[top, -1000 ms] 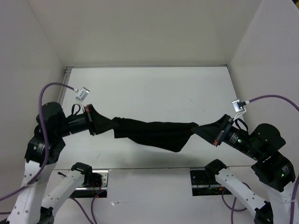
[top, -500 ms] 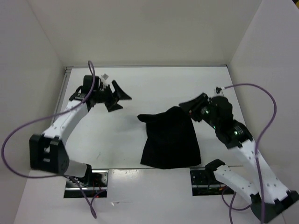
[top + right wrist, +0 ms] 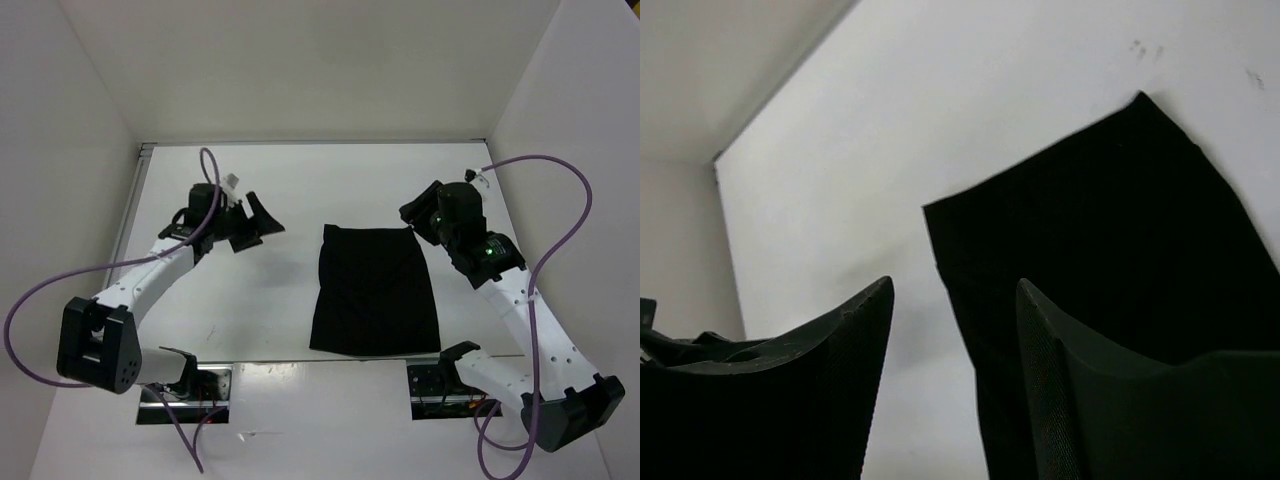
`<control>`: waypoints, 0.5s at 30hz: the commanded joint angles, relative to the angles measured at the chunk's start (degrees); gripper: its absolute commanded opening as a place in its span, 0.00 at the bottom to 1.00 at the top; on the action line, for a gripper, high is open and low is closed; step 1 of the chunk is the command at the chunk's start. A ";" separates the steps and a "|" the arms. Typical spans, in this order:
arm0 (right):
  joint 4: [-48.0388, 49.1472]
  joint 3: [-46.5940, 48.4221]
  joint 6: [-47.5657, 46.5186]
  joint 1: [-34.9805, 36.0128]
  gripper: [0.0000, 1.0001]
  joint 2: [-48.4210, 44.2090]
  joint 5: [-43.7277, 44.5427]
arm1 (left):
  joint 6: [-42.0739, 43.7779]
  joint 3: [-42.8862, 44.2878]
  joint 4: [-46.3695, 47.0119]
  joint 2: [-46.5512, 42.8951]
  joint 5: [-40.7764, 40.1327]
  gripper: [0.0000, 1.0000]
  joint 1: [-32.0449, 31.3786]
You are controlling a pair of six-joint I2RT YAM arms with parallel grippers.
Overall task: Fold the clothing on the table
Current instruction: Flatten the skirt out
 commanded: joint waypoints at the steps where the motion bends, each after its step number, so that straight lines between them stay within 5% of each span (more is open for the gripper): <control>1: -8.39 -1.66 -1.62 -0.16 0.58 -0.75 3.38 | 6.45 -2.13 -1.61 2.38 -0.73 0.88 -5.92; 8: -12.72 -2.28 -1.61 -2.53 0.58 2.86 1.62 | 6.46 1.63 -1.53 13.54 -6.35 0.74 -16.47; 15: -12.19 -2.81 -3.37 -5.61 0.58 3.39 -0.14 | 5.76 3.50 -1.19 22.51 -7.76 0.72 -22.37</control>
